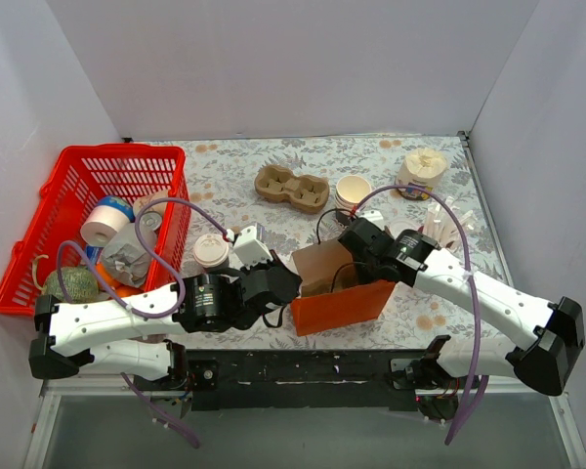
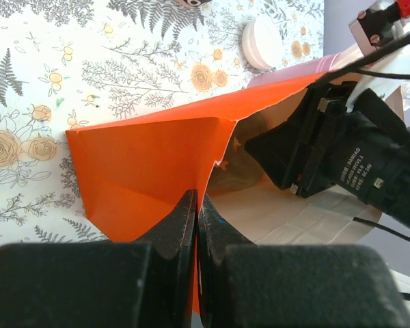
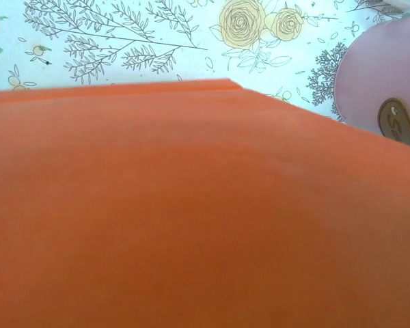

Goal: Pack the takeout coffee

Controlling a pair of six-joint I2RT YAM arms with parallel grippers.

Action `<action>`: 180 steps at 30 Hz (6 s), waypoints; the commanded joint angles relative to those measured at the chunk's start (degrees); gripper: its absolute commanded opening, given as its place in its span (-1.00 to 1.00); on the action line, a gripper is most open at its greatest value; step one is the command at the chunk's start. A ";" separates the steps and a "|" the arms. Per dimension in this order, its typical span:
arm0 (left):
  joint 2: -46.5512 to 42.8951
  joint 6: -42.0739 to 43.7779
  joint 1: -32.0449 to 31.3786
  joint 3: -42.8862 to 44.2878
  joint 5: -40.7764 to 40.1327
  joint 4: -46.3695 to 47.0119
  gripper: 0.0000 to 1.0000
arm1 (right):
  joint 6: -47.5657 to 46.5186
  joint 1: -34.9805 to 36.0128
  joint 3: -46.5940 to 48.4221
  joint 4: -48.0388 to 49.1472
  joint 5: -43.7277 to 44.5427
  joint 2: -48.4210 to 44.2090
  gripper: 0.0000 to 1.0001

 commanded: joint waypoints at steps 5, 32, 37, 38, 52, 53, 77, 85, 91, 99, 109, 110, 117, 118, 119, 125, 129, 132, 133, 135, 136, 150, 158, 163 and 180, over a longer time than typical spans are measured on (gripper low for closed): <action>-0.16 -5.98 -0.34 1.38 -1.90 -2.95 -1.00 | -0.16 -0.77 -5.79 4.65 -2.13 2.44 -0.33; -1.30 -7.56 -0.25 1.47 -5.94 -6.03 -1.00 | -5.87 -0.85 8.80 -13.70 2.43 3.67 -0.50; -2.00 -7.65 -0.25 1.47 -6.82 -6.55 -1.00 | -5.69 -0.85 6.61 -13.72 2.01 5.69 -0.53; -2.18 -7.74 -0.25 1.47 -7.00 -6.73 -1.00 | -5.69 -0.85 5.12 -12.93 0.70 5.87 -0.53; -2.00 -7.74 -0.25 1.47 -7.09 -6.73 -1.00 | -8.24 -0.85 -0.09 -4.66 -4.33 5.87 -0.60; -1.91 -7.30 -0.25 1.38 -7.00 -6.47 -1.00 | -8.33 -0.85 0.71 -4.57 -3.28 5.44 -0.59; -1.29 -5.56 -0.34 2.26 -4.36 -5.24 -0.52 | -3.79 -0.85 18.03 -2.18 6.72 -17.16 0.71; -8.15 15.28 -0.34 2.43 0.38 1.79 0.96 | 2.74 -0.85 20.14 -10.99 10.18 -12.15 0.71; -10.35 22.06 -0.25 6.38 -2.07 0.31 0.96 | 3.53 -1.12 19.96 -11.25 10.62 -7.41 0.47; -10.26 13.09 -0.25 10.00 -7.09 -8.75 0.96 | -3.13 -4.88 13.29 -5.73 4.21 -7.31 -0.35; -14.13 11.60 -0.25 8.41 -5.95 -10.16 0.96 | -27.90 -10.08 16.97 5.71 -18.01 -4.34 -0.97; -14.39 11.68 -0.25 8.41 -5.42 -9.64 0.96 | -29.50 -10.08 18.89 5.54 -20.12 -3.98 -0.97; -16.59 14.76 -0.25 9.03 -2.52 -7.17 0.96 | -39.70 -12.71 28.12 3.51 -38.23 2.00 -0.97; -16.94 15.46 -0.25 9.29 -2.26 -7.00 0.96 | -40.84 -12.98 29.18 3.25 -41.04 3.66 -0.97; -17.12 16.25 -0.25 9.47 -1.73 -6.21 0.96 | -41.89 -13.16 30.15 2.64 -42.46 4.72 -0.97; -17.03 17.66 -0.25 11.40 -0.23 -6.29 0.96 | -48.49 -13.34 36.22 -0.44 -48.26 10.52 -0.97; -16.68 16.96 -0.25 14.29 -0.23 -7.78 0.96 | -52.27 -13.25 40.43 -3.42 -49.76 13.16 -0.97; -18.34 19.93 -0.25 14.92 0.99 -6.30 0.96 | -56.48 -13.25 42.20 -5.80 -51.08 14.48 -0.97; -19.22 21.17 -0.25 14.57 1.96 -4.99 0.96 | -57.54 -13.33 41.94 -5.54 -50.21 14.31 -0.97; -22.28 28.24 -0.25 13.69 8.00 1.15 0.96 | -59.47 -13.25 41.15 -5.80 -50.47 14.40 -0.97; -23.44 31.43 -0.25 11.69 11.68 4.66 0.96 | -60.44 -13.25 40.80 -5.71 -49.69 14.92 -0.97; -12.91 21.28 -0.25 23.07 -4.70 -9.79 0.96 | -67.31 -13.16 44.74 -7.39 -53.63 24.94 -0.93; -5.96 11.86 -0.25 26.78 -13.58 -19.47 0.96 | -57.30 -13.25 51.44 -3.53 -39.58 27.59 0.13; -6.31 16.07 0.36 23.62 -13.68 -15.09 0.96 | -47.72 -13.16 47.91 4.03 -32.20 19.87 0.50; 14.43 63.32 46.23 24.85 64.15 9.61 0.96 | -18.80 -13.16 17.69 12.92 -30.60 -11.17 0.48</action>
